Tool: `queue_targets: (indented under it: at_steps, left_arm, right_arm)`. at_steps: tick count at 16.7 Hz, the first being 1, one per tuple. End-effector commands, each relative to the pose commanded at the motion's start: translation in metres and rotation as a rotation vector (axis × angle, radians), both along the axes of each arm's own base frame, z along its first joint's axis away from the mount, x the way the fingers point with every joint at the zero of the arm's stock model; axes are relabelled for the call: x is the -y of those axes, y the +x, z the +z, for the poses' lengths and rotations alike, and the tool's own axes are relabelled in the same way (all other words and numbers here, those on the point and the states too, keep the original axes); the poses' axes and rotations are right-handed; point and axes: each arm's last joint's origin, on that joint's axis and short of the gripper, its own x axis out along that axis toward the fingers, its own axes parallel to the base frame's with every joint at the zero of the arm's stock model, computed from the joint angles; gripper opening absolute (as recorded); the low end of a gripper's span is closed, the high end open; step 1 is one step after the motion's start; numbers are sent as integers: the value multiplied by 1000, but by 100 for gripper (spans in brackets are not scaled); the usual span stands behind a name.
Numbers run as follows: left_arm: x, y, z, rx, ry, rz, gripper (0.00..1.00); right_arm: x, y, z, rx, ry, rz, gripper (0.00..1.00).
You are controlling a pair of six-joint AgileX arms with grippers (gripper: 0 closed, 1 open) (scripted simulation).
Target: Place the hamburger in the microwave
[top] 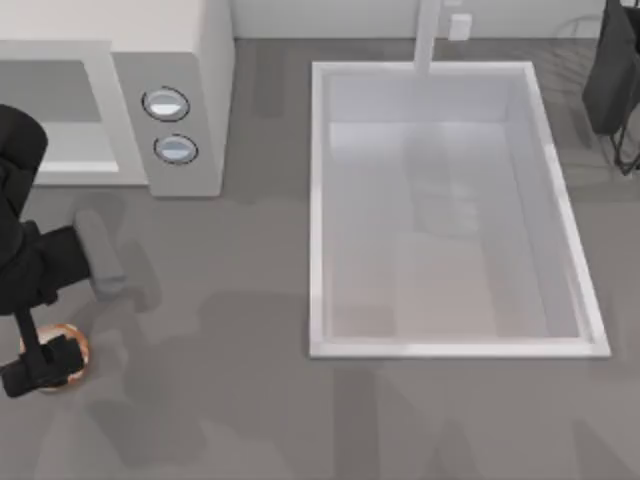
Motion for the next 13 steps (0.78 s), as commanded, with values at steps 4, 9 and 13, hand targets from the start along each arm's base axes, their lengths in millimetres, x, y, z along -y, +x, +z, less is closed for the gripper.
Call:
queue_targets:
  at_steps: [4,9,13]
  left_arm:
    - [0,-1,-36,4,0,0,100]
    - [0,-3,-46,0,0,0,100]
    - [0,-3,-46,0,0,0,77]
  right_arm:
    - [0,0,0,0,0,0,100]
    - [0,0,0,0,0,0,100]
    - [0,0,0,0,0,0,100]
